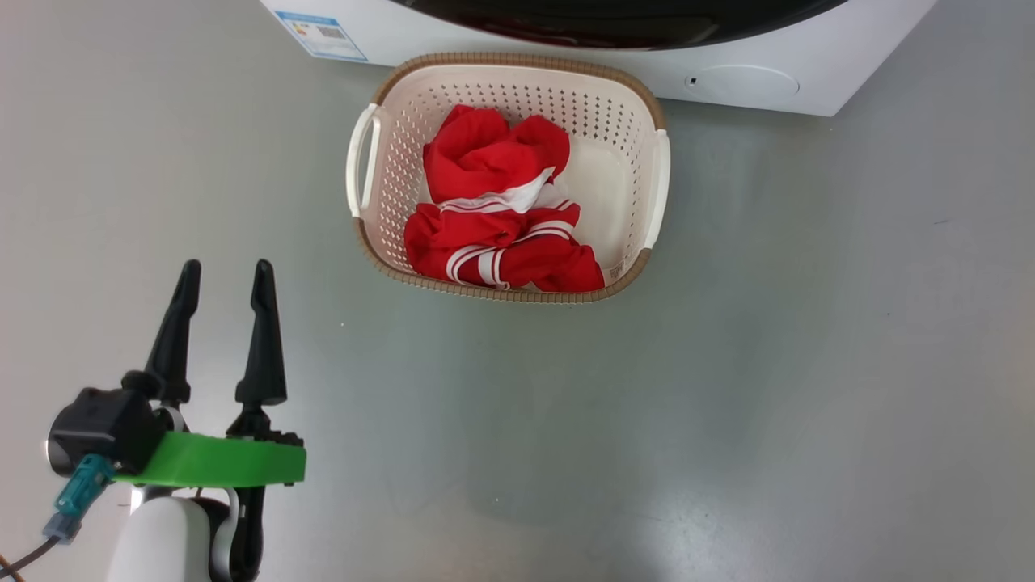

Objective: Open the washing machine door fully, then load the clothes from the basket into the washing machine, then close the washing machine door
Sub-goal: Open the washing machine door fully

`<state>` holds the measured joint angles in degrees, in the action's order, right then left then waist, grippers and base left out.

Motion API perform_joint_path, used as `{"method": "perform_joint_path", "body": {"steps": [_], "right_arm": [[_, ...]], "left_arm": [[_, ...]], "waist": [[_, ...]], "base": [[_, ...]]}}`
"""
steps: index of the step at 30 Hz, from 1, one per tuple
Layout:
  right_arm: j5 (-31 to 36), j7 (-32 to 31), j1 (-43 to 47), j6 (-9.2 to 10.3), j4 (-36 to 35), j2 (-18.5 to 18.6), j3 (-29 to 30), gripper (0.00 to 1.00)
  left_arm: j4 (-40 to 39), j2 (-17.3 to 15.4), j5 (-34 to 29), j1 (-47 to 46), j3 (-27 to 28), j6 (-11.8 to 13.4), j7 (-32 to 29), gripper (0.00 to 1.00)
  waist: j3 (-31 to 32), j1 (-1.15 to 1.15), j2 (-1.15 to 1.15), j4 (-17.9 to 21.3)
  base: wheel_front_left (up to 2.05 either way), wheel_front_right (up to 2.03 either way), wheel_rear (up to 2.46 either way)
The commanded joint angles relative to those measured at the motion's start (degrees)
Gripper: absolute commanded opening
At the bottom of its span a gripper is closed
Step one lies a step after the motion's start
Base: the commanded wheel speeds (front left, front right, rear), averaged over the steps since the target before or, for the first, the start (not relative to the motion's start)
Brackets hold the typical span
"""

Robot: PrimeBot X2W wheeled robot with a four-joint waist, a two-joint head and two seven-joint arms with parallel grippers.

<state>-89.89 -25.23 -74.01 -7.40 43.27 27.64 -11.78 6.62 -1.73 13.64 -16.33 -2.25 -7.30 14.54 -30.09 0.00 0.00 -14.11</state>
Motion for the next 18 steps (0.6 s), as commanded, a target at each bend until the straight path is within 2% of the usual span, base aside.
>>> {"method": "perform_joint_path", "body": {"steps": [1, 10, 18], "right_arm": [[0.34, -0.56, -0.9, -0.09, -1.29, -0.37, -0.26, 0.0], [0.12, -2.4, -1.31, -0.09, -0.69, -0.79, -0.81, 0.0], [-1.36, -6.0, 1.8, -0.09, -0.25, -1.56, -1.39, 0.0]], "left_arm": [[-0.94, -1.23, 0.35, -0.48, 1.76, -0.18, 0.46, 1.0], [-0.68, -1.17, 0.57, -0.36, 1.64, -0.19, 0.46, 1.0], [0.02, -1.16, 0.08, 1.18, 2.81, -0.19, 0.46, 1.0]], "waist": [[-0.21, 0.0, 0.0, -0.18], [0.19, 0.0, 0.0, -0.73], [2.75, 0.0, 0.0, 0.13]], "base": [[0.0, 0.0, 0.0], [0.0, 0.0, 0.0], [0.0, 0.0, 0.0]]}}
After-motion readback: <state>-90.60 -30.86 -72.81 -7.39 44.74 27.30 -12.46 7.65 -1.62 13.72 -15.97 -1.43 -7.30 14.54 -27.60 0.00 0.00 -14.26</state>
